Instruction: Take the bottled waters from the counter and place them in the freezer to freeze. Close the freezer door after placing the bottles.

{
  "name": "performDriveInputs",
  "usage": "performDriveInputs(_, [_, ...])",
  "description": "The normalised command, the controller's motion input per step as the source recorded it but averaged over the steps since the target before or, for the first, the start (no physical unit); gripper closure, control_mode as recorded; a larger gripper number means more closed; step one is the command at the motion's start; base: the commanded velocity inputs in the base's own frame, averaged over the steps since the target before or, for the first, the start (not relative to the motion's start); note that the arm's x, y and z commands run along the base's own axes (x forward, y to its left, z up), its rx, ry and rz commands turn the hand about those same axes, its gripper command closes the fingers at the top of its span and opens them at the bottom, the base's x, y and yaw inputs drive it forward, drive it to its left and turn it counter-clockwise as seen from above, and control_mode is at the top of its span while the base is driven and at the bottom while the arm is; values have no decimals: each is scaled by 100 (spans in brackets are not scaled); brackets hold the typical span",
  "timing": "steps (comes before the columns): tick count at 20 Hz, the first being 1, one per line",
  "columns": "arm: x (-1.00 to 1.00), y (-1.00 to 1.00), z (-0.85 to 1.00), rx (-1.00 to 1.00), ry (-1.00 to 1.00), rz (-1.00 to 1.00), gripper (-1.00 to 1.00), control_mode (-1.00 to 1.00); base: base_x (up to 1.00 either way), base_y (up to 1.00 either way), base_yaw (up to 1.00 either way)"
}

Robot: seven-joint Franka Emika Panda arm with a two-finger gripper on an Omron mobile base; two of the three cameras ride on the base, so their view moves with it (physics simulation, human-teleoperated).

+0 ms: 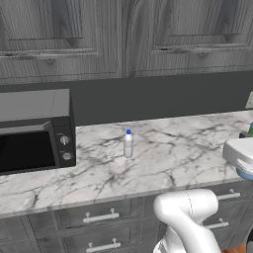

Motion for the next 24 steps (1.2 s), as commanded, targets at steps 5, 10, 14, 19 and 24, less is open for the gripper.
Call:
performDriveInputs(5, [0, 0, 0, 0, 0, 0, 100, -100, 0, 0, 0])
performDriveInputs(10, [0, 0, 0, 0, 0, 0, 100, -100, 0, 0, 0])
performDriveInputs(14, [-3, 0, 0, 0, 0, 0, 100, 100, -22, 14, 10])
performDriveInputs(19, [0, 0, 0, 0, 0, 0, 100, 100, -49, 30, 24])
performDriveInputs(24, [0, 0, 0, 0, 0, 0, 100, 100, -56, 45, 32])
